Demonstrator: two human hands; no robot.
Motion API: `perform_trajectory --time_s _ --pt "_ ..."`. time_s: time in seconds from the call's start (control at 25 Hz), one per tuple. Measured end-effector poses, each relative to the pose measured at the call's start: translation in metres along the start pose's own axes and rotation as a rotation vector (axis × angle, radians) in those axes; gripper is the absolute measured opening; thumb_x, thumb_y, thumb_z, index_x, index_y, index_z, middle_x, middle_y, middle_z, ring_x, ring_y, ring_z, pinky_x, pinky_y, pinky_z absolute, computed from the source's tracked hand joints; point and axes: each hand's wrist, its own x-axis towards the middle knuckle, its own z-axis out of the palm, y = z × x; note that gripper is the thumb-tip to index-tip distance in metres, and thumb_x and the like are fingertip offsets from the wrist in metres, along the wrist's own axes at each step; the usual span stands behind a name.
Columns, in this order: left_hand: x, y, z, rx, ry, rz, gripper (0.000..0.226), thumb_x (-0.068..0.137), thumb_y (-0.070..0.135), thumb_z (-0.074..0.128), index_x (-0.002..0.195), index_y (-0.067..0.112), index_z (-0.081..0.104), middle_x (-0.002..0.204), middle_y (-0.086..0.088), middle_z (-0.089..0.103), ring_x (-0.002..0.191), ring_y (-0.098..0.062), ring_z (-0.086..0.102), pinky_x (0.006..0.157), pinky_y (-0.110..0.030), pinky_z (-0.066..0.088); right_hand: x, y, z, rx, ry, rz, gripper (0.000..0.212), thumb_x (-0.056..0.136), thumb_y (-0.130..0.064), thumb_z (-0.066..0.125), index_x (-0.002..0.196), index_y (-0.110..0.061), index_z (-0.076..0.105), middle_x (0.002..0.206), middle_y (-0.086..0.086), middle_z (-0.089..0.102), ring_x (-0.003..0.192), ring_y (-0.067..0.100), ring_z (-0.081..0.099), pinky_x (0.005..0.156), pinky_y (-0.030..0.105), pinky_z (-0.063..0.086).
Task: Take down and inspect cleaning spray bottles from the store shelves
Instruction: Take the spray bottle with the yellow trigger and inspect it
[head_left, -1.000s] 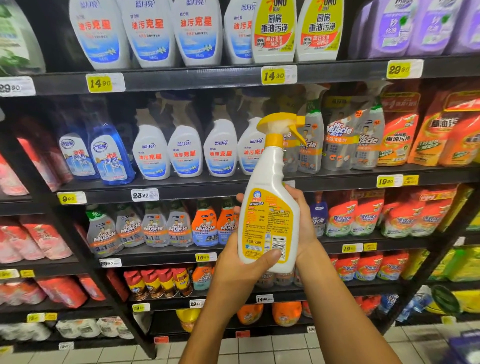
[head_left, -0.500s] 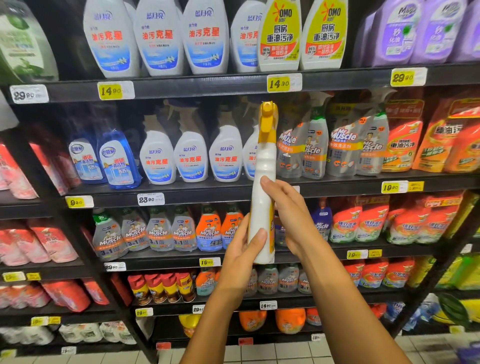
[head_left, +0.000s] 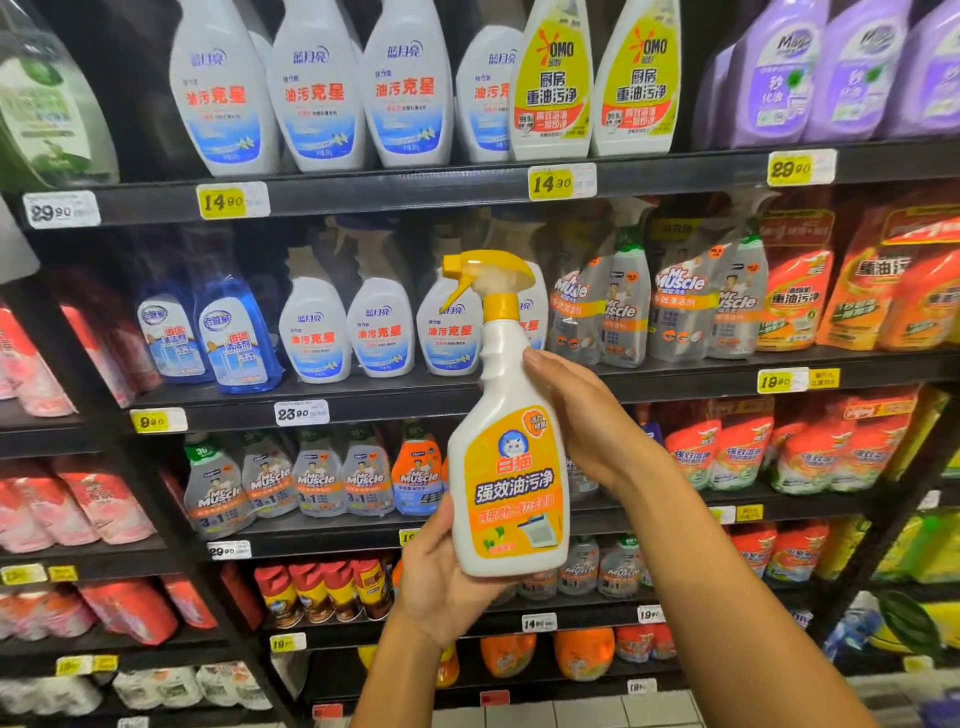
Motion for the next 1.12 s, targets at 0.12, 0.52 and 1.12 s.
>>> perform_trajectory --time_s 0.12,0.52,1.12 --pt "-0.001 0.007 -0.002 0.01 0.016 0.044 0.071 0.063 0.038 0.089 0.125 0.014 0.066 0.131 -0.019 0.062 0.118 -0.04 0.061 0.086 -0.056 0.053 -0.003 0.0 0.003 -0.036 0.039 -0.067 0.03 0.093 -0.031 0.06 0.11 -0.007 0.066 0.091 0.013 0.075 0.075 0.023 0.072 0.067 0.033 0.06" --pt "0.02 0.026 0.015 0.3 0.202 0.243 0.052 0.084 0.034 0.056 0.127 0.007 0.057 0.117 -0.014 0.071 0.101 -0.025 0.071 0.08 -0.039 0.06 -0.009 -0.016 0.02 -0.222 0.018 -0.159 0.037 0.084 -0.043 0.066 0.115 -0.023 0.065 0.102 -0.001 0.076 0.093 0.017 0.074 0.073 0.026 0.059" --pt "0.018 0.008 0.019 0.325 0.148 0.013 0.048 0.096 0.042 0.043 0.133 0.017 0.06 0.132 -0.012 0.063 0.124 -0.03 0.059 0.108 -0.053 0.042 -0.013 -0.019 0.031 -0.299 0.214 -0.168 0.027 0.079 -0.029 0.081 0.102 -0.021 0.071 0.086 -0.003 0.078 0.079 0.014 0.075 0.072 0.037 0.062"
